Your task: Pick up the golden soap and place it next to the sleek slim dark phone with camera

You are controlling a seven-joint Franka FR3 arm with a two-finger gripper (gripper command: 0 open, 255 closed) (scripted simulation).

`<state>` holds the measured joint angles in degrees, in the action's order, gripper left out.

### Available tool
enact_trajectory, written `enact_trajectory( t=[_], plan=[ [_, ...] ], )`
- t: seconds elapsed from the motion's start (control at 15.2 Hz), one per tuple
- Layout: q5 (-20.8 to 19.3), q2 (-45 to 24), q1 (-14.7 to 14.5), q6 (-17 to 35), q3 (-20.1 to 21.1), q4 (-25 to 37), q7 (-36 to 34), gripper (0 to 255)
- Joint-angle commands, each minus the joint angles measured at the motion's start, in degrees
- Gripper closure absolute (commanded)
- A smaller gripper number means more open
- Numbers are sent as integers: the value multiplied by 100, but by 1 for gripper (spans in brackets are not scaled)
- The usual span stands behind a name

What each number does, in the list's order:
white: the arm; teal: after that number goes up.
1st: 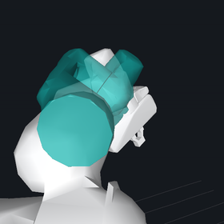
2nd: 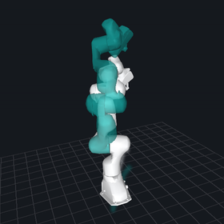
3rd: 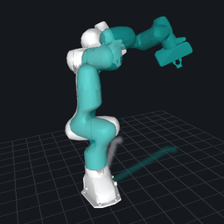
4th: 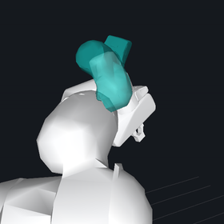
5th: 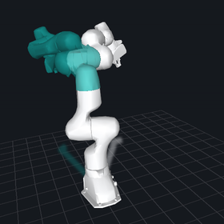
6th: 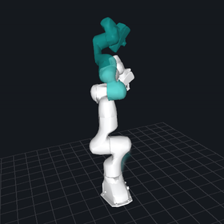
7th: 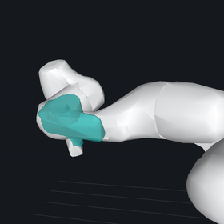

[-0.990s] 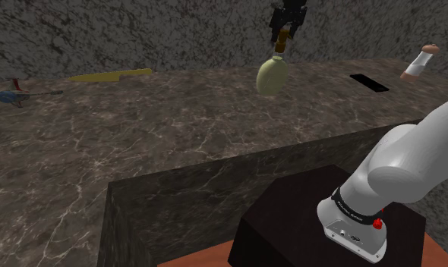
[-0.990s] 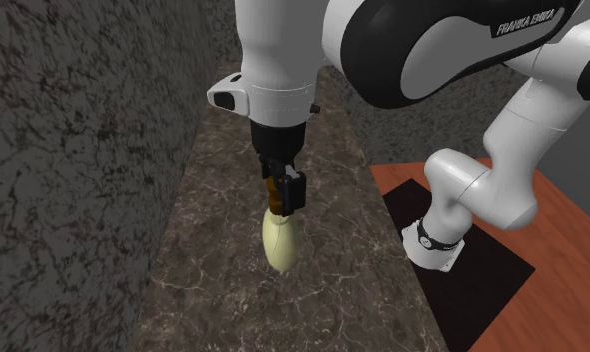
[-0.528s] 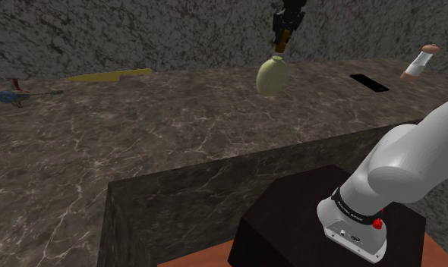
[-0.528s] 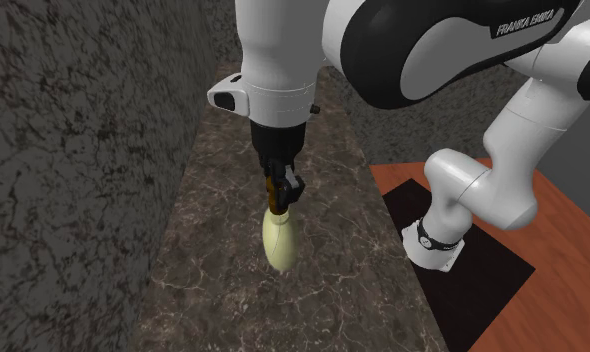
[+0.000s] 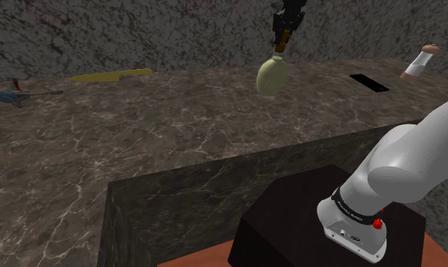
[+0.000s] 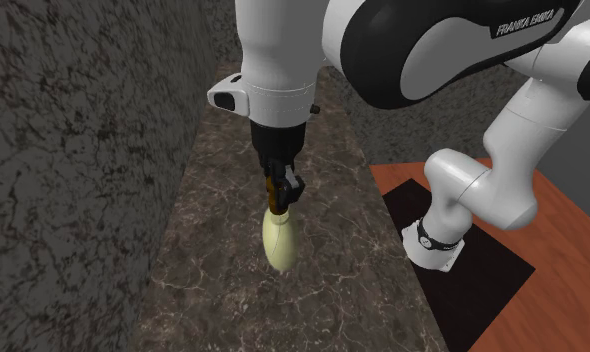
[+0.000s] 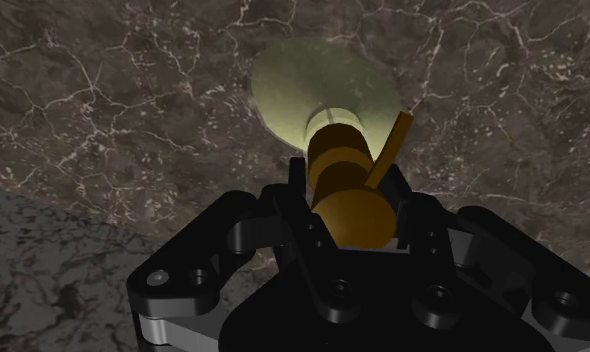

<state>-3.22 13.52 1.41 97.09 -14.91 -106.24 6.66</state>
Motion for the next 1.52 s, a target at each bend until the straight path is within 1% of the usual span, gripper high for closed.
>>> enact_trajectory(
  t=[0.0,0.92,1.45],
  plan=[
    [4,-15,-2,-78,1,93,3,255],
    [95,-380,-17,-1186,-22,1557,76,255],
    [-192,395,359,-1210,-533,871,945,255]
  ],
)
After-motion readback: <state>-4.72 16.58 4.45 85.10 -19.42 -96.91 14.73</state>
